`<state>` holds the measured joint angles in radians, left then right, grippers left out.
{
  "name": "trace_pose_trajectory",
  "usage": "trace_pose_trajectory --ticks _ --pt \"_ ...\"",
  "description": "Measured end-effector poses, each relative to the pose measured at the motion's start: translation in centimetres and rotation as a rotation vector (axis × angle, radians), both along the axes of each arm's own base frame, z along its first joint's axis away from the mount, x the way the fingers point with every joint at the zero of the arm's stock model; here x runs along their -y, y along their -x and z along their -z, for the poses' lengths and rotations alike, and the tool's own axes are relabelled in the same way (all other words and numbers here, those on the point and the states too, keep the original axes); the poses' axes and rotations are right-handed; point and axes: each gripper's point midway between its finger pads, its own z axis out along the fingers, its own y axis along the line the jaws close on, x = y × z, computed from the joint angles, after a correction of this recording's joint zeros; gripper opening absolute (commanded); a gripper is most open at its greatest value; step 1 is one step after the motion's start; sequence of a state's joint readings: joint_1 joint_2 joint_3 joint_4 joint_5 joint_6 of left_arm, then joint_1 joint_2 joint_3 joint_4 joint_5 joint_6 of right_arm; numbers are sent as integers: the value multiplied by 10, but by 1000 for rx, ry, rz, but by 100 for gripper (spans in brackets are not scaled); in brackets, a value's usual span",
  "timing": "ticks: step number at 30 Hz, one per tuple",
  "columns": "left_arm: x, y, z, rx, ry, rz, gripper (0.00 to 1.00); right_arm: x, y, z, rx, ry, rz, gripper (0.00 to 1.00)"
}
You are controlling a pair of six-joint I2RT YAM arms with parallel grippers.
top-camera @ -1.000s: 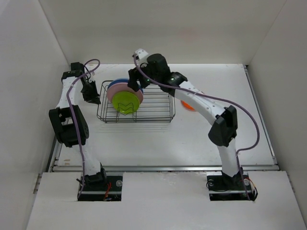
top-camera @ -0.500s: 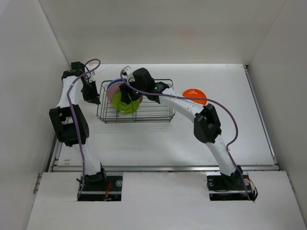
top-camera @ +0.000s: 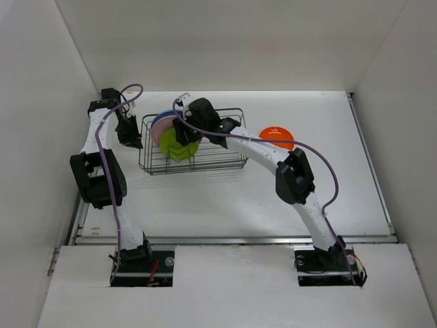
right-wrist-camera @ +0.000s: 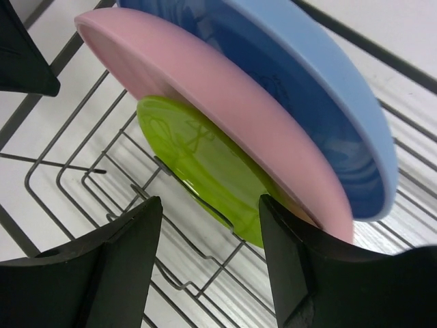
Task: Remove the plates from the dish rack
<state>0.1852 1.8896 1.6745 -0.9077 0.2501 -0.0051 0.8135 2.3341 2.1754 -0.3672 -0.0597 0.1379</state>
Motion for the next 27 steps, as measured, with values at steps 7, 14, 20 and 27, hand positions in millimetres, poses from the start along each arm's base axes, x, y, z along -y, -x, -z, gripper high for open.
trace_pose_trajectory --ticks 7,14,20,27 --pt "0 0 0 0 -2 2 0 8 -9 -23 102 28 58 64" --pt "0 0 0 -10 -19 24 0 18 -13 -6 115 85 93 64" --pt "1 0 0 -11 -42 43 0 16 -16 10 97 74 67 19" --pt "0 -1 0 -19 -59 45 0 24 -23 17 72 65 48 0"
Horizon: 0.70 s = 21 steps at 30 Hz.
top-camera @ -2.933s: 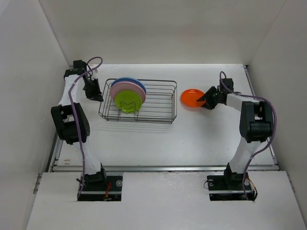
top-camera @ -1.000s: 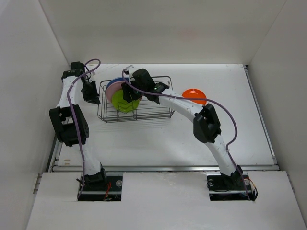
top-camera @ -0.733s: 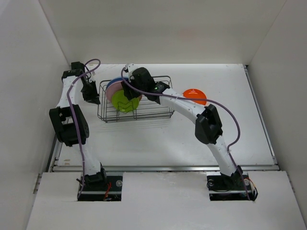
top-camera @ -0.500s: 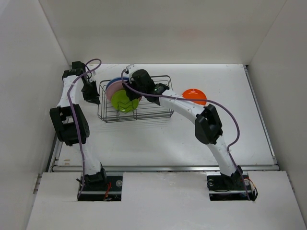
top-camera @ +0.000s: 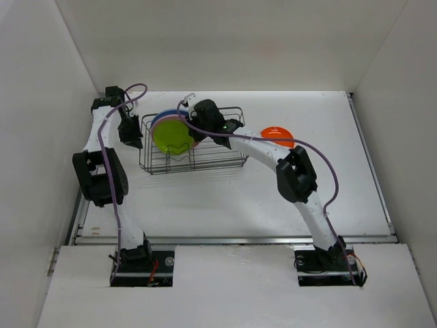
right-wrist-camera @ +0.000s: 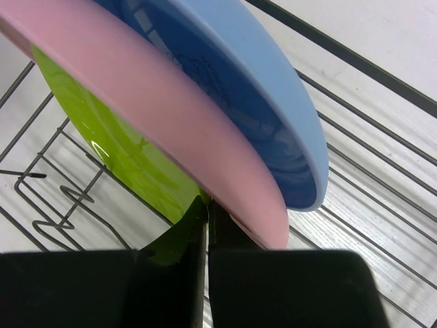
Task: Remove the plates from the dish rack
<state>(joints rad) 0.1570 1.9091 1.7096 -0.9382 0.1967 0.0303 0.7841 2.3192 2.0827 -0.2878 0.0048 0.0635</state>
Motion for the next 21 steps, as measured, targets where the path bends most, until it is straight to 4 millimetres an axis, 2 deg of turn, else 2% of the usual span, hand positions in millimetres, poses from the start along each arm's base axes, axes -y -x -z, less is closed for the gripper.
trace_pose_trajectory --ticks 4,8,13,16,21 --pt "0 0 0 -10 -4 -19 0 0 1 -2 9 6 -9 0" --pt "-1 0 0 -19 -20 -37 0 3 2 -23 40 -1 -18 0" --pt "-4 -1 0 -33 -40 -51 0 15 11 -79 110 -37 -33 0" --pt "-6 -2 0 -39 -48 -56 0 22 25 -121 152 -89 -63 0" --pt "-7 -3 -1 -46 -53 -58 0 46 56 -194 234 -208 -70 0"
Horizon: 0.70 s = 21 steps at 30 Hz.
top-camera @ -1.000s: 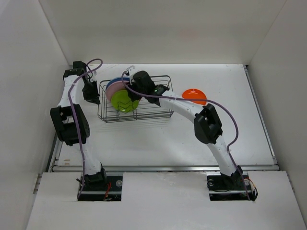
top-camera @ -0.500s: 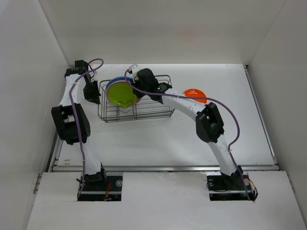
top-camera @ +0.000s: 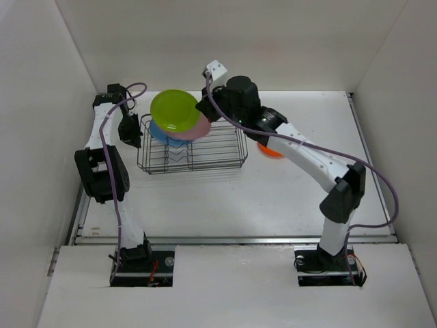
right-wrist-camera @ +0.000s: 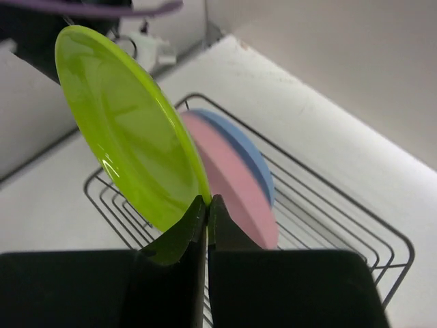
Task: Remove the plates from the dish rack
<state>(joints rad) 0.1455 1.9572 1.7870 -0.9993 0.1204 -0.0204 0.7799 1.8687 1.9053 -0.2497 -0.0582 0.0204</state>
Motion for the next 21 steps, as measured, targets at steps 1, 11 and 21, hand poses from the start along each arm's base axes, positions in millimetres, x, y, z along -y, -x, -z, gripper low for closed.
trace_pose_trajectory --ticks 1,11,21 --pt "0 0 0 -1 0 0 0 3 3 -13 20 -29 -2 0" --pt "-3 -2 0 -2 -12 -3 0 -18 -19 20 -37 -66 -21 0" --pt "-3 -2 0 -3 -13 -3 0 101 -62 49 -324 -239 184 0"
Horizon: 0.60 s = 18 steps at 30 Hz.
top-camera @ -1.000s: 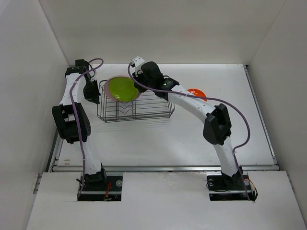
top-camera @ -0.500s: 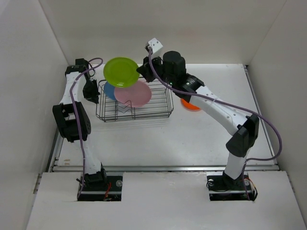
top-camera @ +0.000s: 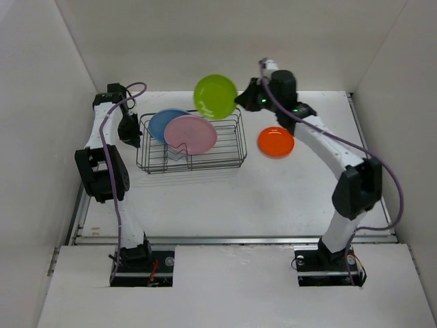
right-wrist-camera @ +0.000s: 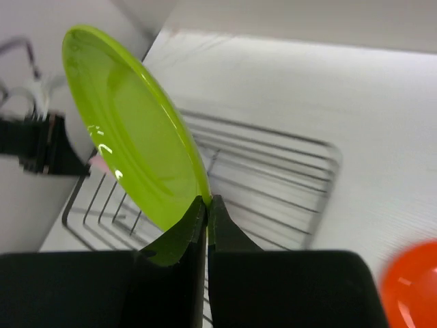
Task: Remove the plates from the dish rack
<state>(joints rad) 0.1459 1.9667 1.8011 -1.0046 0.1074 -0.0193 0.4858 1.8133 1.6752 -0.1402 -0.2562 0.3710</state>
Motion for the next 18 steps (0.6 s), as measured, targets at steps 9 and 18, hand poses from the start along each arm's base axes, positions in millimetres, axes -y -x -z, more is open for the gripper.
trace_pose_trajectory --ticks 9,18 --pt "0 0 0 1 0 4 0 162 -3 -68 59 -152 389 0" --pt "0 0 0 0 -1 5 0 289 11 162 -545 -210 733 0"
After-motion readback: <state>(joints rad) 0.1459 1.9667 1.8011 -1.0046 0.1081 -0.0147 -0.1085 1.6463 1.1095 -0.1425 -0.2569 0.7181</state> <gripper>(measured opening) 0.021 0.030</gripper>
